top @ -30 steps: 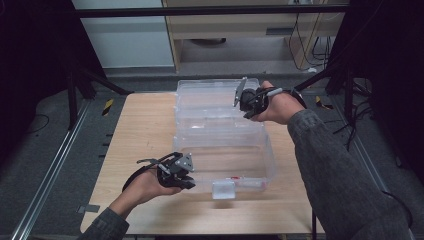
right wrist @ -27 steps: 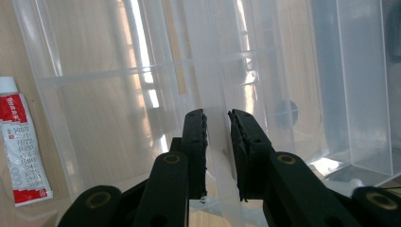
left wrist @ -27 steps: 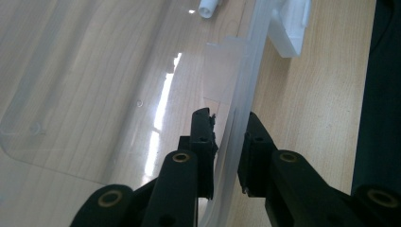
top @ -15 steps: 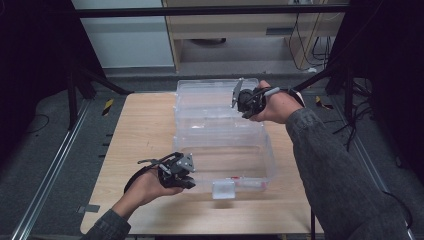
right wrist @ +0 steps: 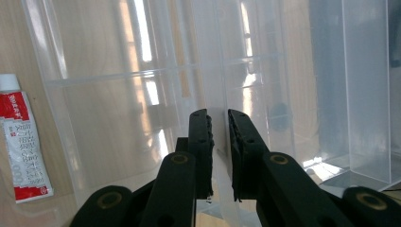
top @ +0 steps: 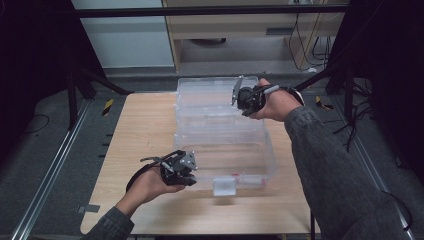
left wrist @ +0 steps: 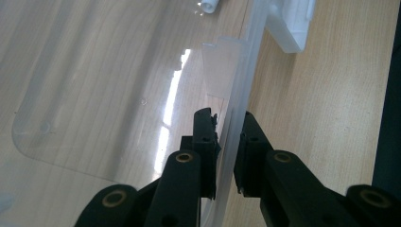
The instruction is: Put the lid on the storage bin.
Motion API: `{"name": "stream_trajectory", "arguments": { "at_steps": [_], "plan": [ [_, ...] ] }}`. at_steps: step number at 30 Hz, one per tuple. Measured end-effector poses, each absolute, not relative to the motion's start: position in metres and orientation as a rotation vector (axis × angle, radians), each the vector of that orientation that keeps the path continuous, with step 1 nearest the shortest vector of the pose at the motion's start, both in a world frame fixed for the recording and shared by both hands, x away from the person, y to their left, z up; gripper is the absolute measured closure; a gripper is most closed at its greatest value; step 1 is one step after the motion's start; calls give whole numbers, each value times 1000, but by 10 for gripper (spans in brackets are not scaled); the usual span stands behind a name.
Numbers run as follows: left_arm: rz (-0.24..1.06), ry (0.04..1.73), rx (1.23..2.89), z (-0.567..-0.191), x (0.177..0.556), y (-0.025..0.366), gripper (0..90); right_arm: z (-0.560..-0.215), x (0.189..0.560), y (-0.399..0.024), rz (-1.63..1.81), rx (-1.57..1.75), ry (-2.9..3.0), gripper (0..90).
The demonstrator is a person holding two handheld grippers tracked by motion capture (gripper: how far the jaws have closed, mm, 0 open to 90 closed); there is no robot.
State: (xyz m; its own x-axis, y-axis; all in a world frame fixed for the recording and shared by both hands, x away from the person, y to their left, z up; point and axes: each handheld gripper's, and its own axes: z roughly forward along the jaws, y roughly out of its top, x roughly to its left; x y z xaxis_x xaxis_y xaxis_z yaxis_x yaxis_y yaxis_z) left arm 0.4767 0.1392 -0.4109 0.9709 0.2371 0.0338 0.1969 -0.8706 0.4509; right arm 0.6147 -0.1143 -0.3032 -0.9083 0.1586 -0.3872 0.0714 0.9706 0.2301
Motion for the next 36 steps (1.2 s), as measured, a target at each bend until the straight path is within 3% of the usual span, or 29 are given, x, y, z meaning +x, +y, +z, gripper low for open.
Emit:
{"name": "stream_trajectory", "arguments": {
  "at_steps": [15,26,36],
  "plan": [
    [198,338,2663,-411,472,137,800,-295,608,-112,335,144,2753,864],
    [211,354,2667,-411,471,136,796,-289,591,-112,360,113,2754,874],
    [229,371,2663,-411,477,133,793,-289,600,-113,356,126,2733,860]
  ]
}}
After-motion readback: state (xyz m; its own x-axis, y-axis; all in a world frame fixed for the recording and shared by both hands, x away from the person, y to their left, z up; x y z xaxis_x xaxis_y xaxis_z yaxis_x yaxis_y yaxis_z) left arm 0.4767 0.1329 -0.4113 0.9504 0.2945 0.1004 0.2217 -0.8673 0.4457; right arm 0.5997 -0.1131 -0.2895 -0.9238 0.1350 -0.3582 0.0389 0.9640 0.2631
